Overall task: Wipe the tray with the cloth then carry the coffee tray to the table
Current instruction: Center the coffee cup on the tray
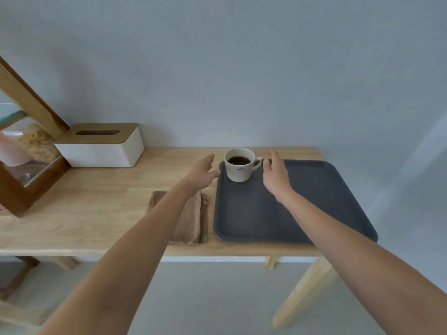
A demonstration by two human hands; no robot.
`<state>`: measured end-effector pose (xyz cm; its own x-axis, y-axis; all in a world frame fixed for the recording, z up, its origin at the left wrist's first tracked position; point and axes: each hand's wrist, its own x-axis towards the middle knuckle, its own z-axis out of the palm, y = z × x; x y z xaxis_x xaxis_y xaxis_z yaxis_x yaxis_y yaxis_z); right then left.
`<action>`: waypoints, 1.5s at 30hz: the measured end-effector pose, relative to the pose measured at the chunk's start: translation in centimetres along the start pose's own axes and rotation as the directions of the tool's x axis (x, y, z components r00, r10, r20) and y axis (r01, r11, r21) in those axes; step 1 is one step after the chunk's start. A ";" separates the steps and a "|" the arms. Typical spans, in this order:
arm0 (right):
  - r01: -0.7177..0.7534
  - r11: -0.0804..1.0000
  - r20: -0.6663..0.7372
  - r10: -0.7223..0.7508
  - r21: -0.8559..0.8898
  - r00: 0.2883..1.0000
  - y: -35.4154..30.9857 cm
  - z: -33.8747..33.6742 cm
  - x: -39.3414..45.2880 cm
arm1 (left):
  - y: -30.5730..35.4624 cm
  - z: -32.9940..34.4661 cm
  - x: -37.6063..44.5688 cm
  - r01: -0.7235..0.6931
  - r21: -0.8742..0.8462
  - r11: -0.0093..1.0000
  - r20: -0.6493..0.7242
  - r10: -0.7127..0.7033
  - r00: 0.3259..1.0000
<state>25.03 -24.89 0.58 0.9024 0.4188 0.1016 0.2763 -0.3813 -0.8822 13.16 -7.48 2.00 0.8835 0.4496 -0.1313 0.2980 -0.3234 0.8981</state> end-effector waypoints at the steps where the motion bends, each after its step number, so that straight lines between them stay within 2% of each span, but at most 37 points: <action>1: -0.016 1.000 0.071 0.016 0.002 0.997 0.4 -0.3 0.7 | 0.0 1.0 0.7 -0.001 -0.039 0.999 -0.013 0.001 1.000; 4: -0.022 0.999 0.190 0.016 0.026 0.982 1.1 -0.5 2.3 | 0.0 3.1 1.5 -0.067 -0.123 0.990 -0.037 0.063 0.997; 7: -0.041 0.998 0.234 0.027 0.054 0.972 1.5 -0.3 2.8 | -0.1 4.1 1.4 -0.107 -0.218 0.970 -0.098 0.087 0.991; 12: -0.045 0.995 0.272 0.020 0.088 0.962 1.6 -0.6 2.7 | -0.1 4.8 1.1 -0.127 -0.253 0.959 -0.115 0.100 0.988; 19: -0.065 0.990 0.296 0.026 0.122 0.955 3.6 -3.9 1.8 | 1.0 7.1 0.2 -0.080 -0.289 0.954 -0.078 0.060 0.995; 31: -0.060 0.984 0.284 0.011 0.165 0.959 6.9 -11.8 0.1 | 5.0 13.3 -3.3 -0.074 -0.356 0.932 0.021 0.088 0.996; 41: -0.069 0.976 0.286 0.007 0.206 0.958 8.1 -13.3 -1.1 | 4.4 15.6 -3.7 -0.036 -0.355 0.934 0.031 0.050 0.998; 45: -0.053 0.987 0.294 0.006 0.151 0.956 8.4 -13.5 -1.1 | 4.1 15.8 -3.4 -0.022 -0.348 0.937 0.024 0.033 0.999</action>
<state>30.80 -39.67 -0.70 0.7667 0.6405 -0.0434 0.1752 -0.2738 -0.9457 17.06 -23.46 -0.50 0.9012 0.4187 -0.1119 0.1339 -0.0233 0.9907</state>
